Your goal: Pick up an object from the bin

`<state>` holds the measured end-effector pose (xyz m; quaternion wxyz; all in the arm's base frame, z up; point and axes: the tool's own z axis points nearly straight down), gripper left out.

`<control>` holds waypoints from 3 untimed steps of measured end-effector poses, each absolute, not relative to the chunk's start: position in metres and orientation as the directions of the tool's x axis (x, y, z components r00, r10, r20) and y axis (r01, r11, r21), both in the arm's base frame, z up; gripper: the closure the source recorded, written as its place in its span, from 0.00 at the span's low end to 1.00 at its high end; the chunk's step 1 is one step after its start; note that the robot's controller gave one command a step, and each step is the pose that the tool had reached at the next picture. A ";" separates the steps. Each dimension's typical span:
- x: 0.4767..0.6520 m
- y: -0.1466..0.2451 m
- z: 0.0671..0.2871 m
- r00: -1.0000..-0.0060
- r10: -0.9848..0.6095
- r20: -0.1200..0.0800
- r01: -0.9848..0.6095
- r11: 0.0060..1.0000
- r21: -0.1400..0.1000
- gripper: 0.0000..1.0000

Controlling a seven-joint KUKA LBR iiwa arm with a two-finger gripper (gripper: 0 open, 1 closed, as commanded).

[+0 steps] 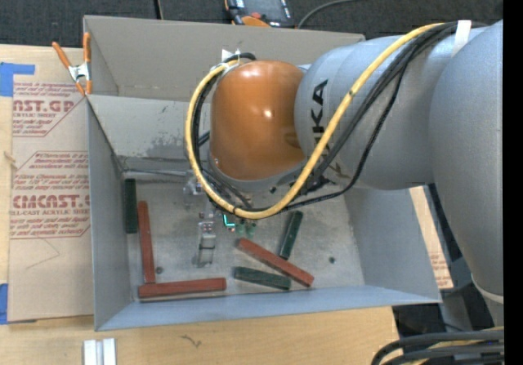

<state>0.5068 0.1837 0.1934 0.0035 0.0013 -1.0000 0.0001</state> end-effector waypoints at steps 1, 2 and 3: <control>0.506 0.109 0.068 -0.965 -0.261 0.005 -0.261 0.965 0.001 0.00; 0.495 0.149 0.100 -0.965 -0.261 -0.003 -0.261 0.965 0.003 0.00; 0.486 0.107 0.070 -0.974 -0.226 -0.005 -0.226 0.974 0.001 0.00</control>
Offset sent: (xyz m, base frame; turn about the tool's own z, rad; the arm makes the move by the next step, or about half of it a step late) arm 0.0007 -0.0742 -0.1234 -0.2634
